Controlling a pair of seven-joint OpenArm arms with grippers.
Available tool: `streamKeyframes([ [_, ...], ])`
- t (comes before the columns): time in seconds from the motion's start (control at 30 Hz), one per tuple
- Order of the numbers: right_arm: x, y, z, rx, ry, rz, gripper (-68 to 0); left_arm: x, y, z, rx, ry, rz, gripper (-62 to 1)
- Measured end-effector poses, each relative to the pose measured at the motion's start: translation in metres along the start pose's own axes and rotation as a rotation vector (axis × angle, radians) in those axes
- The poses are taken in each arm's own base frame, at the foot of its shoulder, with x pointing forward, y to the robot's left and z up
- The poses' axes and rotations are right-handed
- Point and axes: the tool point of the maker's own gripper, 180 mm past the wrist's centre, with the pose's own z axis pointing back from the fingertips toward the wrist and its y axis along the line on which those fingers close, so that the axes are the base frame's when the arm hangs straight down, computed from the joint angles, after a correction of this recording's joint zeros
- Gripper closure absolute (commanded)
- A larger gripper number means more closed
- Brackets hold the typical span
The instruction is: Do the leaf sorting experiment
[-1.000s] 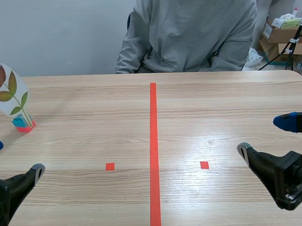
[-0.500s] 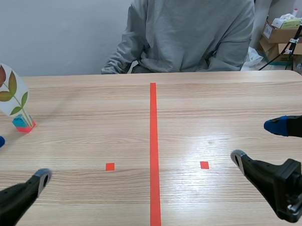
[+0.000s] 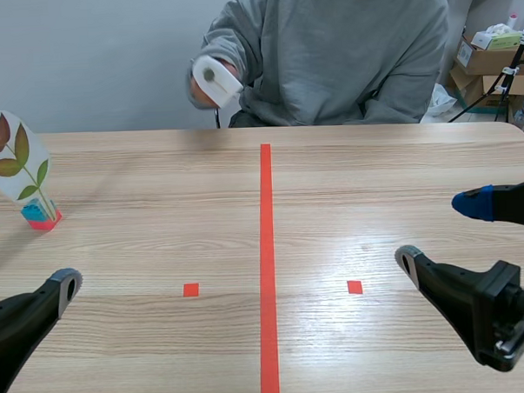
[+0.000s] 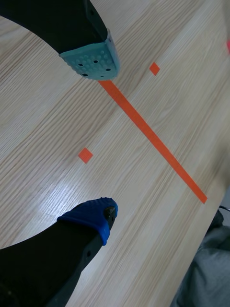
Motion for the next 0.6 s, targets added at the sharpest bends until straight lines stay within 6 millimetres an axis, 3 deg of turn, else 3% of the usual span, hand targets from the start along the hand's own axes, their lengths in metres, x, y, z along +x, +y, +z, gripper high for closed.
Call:
streamKeyframes([
  [0.6,-0.0048,0.0,0.0001,0.0,0.026,-0.001,-50.0,0.0006,0.0003,-0.0003,0.0,-0.002,-0.001,-58.7],
])
